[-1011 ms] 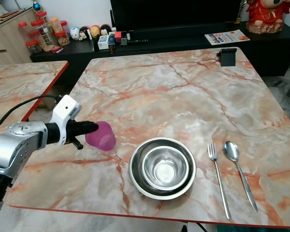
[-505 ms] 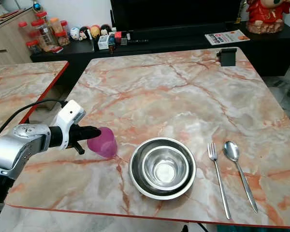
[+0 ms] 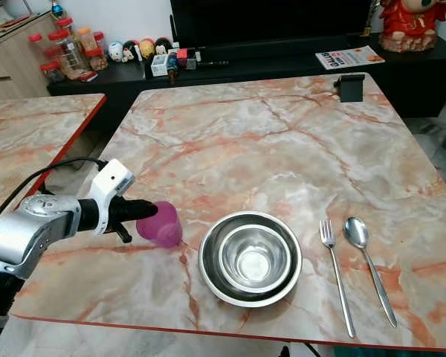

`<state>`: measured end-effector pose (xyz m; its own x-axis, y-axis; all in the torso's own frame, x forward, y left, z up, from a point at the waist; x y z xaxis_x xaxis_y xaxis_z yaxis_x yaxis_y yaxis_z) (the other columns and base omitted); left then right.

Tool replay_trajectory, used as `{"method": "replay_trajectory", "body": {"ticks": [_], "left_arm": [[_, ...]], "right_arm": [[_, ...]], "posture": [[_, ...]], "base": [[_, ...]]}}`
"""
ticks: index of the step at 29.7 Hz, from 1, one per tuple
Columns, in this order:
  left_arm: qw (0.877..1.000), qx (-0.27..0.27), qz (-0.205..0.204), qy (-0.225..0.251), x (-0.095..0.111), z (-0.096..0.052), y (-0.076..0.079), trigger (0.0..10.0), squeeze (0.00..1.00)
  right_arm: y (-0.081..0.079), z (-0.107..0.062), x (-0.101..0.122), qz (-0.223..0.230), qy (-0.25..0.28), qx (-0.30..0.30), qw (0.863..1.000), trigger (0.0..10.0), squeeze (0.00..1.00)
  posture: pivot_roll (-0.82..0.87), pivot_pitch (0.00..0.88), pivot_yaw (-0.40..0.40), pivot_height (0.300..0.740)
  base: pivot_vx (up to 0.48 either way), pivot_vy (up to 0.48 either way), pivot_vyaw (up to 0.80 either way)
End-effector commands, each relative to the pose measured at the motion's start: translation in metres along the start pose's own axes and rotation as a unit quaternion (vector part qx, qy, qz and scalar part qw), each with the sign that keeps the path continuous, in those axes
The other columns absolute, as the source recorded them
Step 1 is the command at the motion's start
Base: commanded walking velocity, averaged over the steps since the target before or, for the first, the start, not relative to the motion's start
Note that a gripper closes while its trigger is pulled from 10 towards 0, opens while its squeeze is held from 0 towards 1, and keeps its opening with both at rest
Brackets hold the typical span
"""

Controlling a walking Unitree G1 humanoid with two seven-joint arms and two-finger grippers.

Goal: Setting the table

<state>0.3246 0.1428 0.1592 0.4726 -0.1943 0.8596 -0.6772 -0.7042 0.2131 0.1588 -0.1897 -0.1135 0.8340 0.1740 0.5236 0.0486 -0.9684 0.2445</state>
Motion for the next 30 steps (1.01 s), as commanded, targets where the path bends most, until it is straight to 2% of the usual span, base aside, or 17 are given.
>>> {"method": "replay_trajectory", "body": {"ticks": [1,14,15,24,25,26,30], "left_arm": [[1.0,-0.001,0.003,-0.002,-0.0004,-0.0027,0.0006,10.0,0.0],[1.0,0.0,0.002,0.0,0.0,-0.0019,0.0002,10.0,0.0],[1.0,0.001,0.002,0.001,-0.0001,-0.0021,-0.0004,10.0,0.06],[1.0,0.0,0.0,0.001,-0.0002,-0.0023,-0.0001,10.0,0.05],[1.0,0.0,0.0,0.001,-0.0005,-0.0022,0.0002,10.0,0.83],[1.0,0.0,0.0,0.0,-0.0006,-0.0021,0.0004,10.0,1.0],[1.0,0.0,-0.001,0.0,-0.0009,-0.0018,0.0003,10.0,1.0]], "right_arm": [[-0.004,-0.0009,-0.0031,0.007,-0.007,0.002,1.0,10.0,0.0],[-0.0041,-0.0014,-0.005,0.011,-0.01,0.001,1.0,10.0,0.0],[-0.0041,-0.0014,-0.0051,0.011,-0.01,0.001,1.0,10.0,0.0],[-0.004,-0.0015,-0.0054,0.011,-0.01,0.0,1.0,10.0,0.0],[-0.004,-0.0015,-0.0054,0.011,-0.01,0.0,1.0,10.0,0.0],[-0.0038,-0.0015,-0.0054,0.011,-0.01,0.0,1.0,10.0,0.0],[-0.0038,-0.0015,-0.0056,0.011,-0.011,0.0,1.0,10.0,0.0]], "posture": [[0.05,0.012,0.142,0.74],[0.05,0.016,0.146,0.74],[0.05,0.016,0.146,0.74],[0.05,0.019,0.145,0.74],[0.05,0.019,0.146,0.74],[0.05,0.02,0.146,0.74],[0.05,0.02,0.146,0.74]], "base": [[0.0,0.0,0.0],[0.0,0.0,0.0],[0.0,0.0,0.0],[0.0,0.0,0.0],[0.0,0.0,0.0],[0.0,0.0,0.0],[0.0,0.0,0.0]]}}
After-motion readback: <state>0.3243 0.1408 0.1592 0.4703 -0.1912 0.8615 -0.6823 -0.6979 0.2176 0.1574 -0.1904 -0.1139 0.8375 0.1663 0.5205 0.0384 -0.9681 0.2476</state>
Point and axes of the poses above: a point about 5 cm out from each wrist's last joint towards the gripper, its own z axis pointing out of the wrist towards the gripper, its own x axis along the axis of the wrist's last joint, y = z × x, the point moved 2 cm from there along z, pointing out of the wrist towards the gripper, and after that the axes turned 15 degrees about -z, right-handed, at the moved point
